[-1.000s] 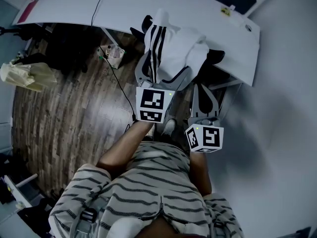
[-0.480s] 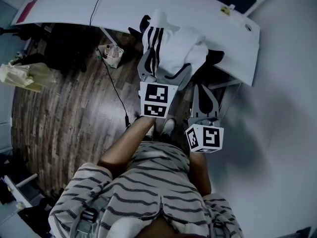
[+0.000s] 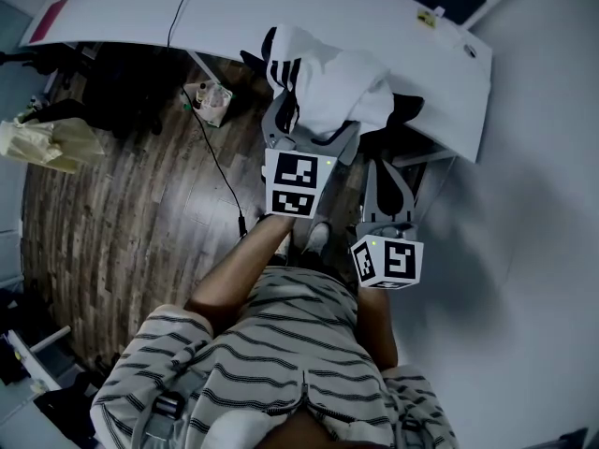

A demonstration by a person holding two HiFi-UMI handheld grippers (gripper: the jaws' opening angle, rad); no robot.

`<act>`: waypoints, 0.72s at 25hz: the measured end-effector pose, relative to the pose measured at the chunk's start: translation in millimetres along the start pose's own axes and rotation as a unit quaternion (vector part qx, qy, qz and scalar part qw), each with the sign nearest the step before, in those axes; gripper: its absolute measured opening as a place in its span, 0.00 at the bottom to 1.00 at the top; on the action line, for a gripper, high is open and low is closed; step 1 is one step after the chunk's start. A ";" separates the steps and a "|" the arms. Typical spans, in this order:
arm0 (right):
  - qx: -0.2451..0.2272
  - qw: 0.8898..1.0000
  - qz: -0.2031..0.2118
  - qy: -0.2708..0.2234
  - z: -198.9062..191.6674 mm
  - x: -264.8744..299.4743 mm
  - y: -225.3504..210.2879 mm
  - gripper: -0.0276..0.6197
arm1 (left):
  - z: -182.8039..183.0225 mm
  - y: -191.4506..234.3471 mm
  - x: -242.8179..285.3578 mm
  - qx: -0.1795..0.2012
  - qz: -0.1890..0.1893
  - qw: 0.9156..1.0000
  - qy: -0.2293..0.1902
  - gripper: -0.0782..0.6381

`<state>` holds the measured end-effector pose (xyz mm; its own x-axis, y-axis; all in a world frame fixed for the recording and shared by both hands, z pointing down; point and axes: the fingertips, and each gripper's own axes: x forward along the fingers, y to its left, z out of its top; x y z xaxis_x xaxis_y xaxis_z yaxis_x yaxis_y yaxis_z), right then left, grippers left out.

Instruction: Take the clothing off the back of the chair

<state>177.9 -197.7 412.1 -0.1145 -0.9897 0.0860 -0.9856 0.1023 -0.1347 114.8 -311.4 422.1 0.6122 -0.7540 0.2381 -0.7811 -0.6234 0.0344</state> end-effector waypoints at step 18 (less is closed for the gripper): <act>0.002 1.000 -0.009 0.006 -1.2 -0.7 -7.8 0.07 | -2.6 2.5 -2.7 0.006 0.017 1.000 0.014 0.54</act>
<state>185.5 -197.7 414.3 -0.0982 -0.9902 0.0993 -0.9871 0.0842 -0.1361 110.8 -310.3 424.0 0.5824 -0.7684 0.2652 -0.7992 -0.6009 0.0142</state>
